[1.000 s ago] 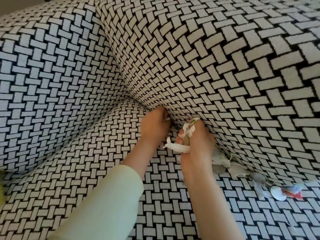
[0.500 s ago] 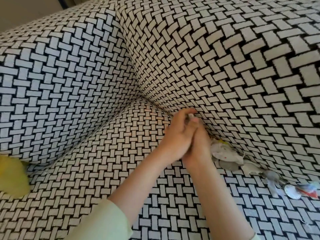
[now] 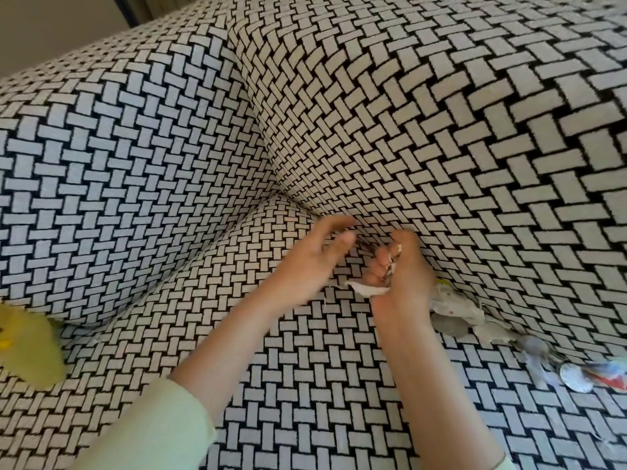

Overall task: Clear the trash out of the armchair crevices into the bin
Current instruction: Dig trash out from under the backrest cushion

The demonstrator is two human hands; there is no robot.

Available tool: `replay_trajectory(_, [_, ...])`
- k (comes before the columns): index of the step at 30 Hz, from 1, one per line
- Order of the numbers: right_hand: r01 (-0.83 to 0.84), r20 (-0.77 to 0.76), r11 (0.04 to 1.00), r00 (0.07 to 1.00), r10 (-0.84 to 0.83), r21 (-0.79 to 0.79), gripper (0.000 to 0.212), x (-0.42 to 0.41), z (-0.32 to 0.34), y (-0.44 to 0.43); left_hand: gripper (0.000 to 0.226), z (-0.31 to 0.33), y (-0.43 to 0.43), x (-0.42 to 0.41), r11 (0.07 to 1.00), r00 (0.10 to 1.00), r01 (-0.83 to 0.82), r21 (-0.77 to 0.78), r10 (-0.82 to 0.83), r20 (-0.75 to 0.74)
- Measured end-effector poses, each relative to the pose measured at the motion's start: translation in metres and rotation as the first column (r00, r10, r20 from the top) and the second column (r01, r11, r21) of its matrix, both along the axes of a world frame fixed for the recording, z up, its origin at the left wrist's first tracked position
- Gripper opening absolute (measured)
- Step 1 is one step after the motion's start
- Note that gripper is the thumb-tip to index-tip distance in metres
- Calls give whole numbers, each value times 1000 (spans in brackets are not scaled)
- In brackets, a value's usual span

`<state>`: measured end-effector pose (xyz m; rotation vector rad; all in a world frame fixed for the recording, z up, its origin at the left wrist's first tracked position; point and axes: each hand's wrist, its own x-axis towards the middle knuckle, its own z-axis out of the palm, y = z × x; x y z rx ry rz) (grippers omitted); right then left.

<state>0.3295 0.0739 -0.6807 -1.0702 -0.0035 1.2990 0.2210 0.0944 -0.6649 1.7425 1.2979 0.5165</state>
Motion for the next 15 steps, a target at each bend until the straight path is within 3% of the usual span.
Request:
replay_trajectory(4, [5, -59, 1000, 998, -6, -5, 39, 3, 2, 1, 42, -11, 10, -19, 999, 985, 33, 2, -32, -168])
replay_trajectory(6, [9, -50, 1000, 999, -9, -11, 39, 2, 4, 1, 42, -21, 10, -14, 999, 992, 12, 36, -7, -126])
replay_trajectory(10, [9, -29, 1000, 1000, -10, -11, 39, 1, 6, 1, 26, -25, 16, -3, 968, 979, -200, 152, 202, -2])
replay_trajectory(13, [16, -12, 1000, 1000, -16, -14, 38, 1, 6, 2, 26, -20, 20, -1, 966, 979, -187, 181, 197, -42])
replay_trajectory(15, [21, -10, 1000, 1000, -21, -9, 38, 1, 5, 2, 30, -14, 15, -11, 982, 987, -161, 96, 162, 1])
